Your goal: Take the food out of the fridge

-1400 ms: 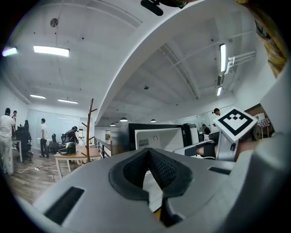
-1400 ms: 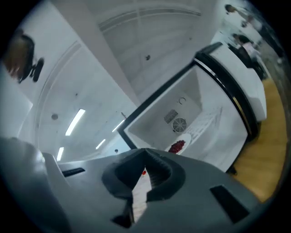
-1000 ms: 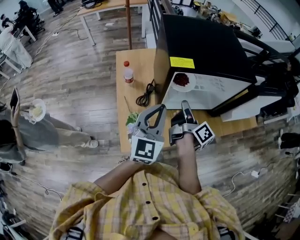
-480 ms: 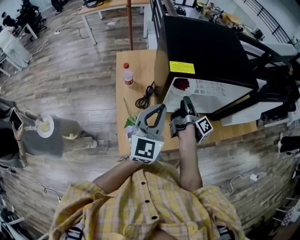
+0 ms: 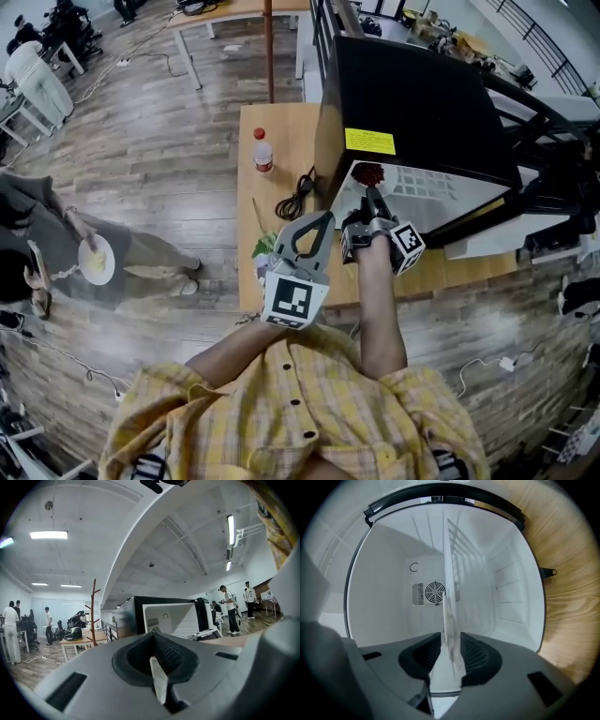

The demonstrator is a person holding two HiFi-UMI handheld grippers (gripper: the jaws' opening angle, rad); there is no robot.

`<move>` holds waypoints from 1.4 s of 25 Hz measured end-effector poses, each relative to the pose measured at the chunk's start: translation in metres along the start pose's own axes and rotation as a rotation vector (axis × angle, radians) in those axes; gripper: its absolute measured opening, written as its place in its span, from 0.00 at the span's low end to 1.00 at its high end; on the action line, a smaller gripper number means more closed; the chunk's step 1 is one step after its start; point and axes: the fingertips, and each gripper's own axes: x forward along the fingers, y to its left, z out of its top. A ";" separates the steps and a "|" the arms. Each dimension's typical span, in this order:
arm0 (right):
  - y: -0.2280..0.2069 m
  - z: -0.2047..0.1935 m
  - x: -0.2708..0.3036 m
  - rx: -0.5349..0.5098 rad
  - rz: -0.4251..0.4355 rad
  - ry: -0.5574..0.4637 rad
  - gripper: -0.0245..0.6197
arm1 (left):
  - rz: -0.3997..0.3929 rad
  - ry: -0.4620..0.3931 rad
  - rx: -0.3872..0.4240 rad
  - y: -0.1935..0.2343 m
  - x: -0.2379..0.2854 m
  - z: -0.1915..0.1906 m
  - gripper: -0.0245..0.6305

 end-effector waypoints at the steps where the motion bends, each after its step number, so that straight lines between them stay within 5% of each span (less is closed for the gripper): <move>1: -0.001 0.001 0.002 0.002 -0.009 0.000 0.21 | 0.000 0.002 0.001 0.000 0.000 -0.001 0.05; 8: 0.004 0.002 -0.003 -0.019 -0.017 -0.006 0.06 | 0.003 0.002 0.002 -0.001 -0.006 -0.001 0.05; 35: 0.037 -0.040 -0.117 -0.036 0.038 -0.082 0.06 | -0.072 -0.037 -0.056 -0.020 -0.052 0.010 0.05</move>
